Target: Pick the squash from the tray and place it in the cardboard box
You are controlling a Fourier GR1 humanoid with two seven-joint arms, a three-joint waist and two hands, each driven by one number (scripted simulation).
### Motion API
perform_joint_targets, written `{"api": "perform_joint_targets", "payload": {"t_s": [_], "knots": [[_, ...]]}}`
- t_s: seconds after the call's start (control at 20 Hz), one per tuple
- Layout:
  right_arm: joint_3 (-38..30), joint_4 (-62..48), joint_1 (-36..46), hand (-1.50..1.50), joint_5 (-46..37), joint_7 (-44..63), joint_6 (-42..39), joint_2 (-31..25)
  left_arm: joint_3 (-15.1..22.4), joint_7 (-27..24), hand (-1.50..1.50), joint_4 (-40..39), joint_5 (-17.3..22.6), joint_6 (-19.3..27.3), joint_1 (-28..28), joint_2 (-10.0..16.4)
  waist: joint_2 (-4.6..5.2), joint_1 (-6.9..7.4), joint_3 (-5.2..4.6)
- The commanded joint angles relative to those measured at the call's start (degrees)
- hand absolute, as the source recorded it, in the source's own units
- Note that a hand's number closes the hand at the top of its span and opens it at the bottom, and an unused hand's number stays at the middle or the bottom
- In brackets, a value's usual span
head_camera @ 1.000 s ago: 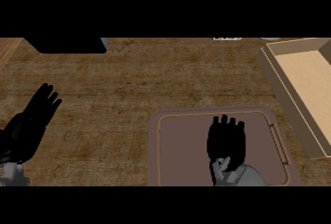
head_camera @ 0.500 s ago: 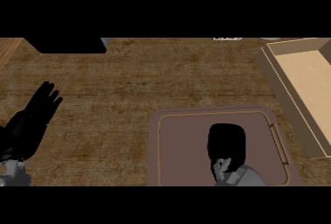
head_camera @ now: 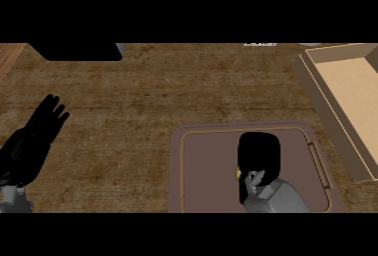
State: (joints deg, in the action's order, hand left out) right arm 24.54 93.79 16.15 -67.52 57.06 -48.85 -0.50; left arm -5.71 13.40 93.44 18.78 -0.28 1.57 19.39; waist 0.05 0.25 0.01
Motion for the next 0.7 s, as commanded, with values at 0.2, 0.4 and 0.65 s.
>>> {"api": "perform_joint_targets", "payload": {"t_s": [0.2, 0.4, 0.65], "knots": [[-25.5, -10.1, 11.1, 1.5, 9.1, -11.2, 16.9, -2.7, 1.1, 0.0, 0.0, 0.4, -0.3, 0.3, 1.1, -1.3, 1.32, 1.35, 0.26], [-28.3, -24.9, 19.9, 1.5, 6.1, -17.9, 25.8, -8.4, 1.5, -1.2, 0.0, -1.4, -1.4, -0.3, 1.3, -1.6, 0.92, 1.89, 0.08], [-27.3, -29.4, 27.8, 1.5, 3.4, -18.3, 31.4, -8.3, 1.3, 2.5, 0.0, 0.7, -1.6, 0.7, 2.3, -1.4, 0.2, 0.83, 0.02]]}}
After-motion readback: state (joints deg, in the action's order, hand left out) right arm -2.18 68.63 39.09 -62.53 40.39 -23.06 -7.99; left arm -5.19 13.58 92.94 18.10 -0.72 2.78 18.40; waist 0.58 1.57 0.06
